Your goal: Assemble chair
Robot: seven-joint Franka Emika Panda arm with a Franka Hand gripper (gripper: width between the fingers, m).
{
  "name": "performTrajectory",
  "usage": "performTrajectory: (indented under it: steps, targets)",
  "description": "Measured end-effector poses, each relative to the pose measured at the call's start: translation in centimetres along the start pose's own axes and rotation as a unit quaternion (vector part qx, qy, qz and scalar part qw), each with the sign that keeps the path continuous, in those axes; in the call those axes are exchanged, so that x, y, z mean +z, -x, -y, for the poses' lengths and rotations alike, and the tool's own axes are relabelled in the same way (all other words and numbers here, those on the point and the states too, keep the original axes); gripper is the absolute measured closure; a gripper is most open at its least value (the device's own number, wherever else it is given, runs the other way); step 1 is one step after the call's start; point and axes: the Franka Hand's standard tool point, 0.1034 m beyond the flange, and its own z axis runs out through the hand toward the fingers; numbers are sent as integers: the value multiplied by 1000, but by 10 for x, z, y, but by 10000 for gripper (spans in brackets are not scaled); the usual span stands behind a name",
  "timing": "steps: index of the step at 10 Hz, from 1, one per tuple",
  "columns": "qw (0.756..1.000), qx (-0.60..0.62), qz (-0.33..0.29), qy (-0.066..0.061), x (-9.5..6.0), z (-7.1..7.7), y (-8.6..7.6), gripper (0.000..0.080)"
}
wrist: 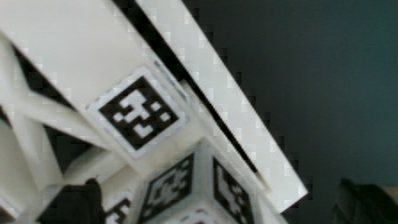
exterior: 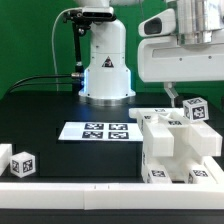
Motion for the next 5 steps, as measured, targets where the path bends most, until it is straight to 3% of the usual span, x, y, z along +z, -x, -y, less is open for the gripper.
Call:
performTrajectory:
  steps: [1, 2, 3, 4, 5]
  targets:
    - [999, -42, 0, 3, 1, -1, -1, 151]
    - [985, -173, -12, 25, 0, 1, -6, 151]
    - [979, -199, -15, 31, -1, 3, -5, 151]
    - [984, -177, -15, 29, 0, 3, -5, 151]
    - [984, -174, -15, 29, 0, 3, -5, 243]
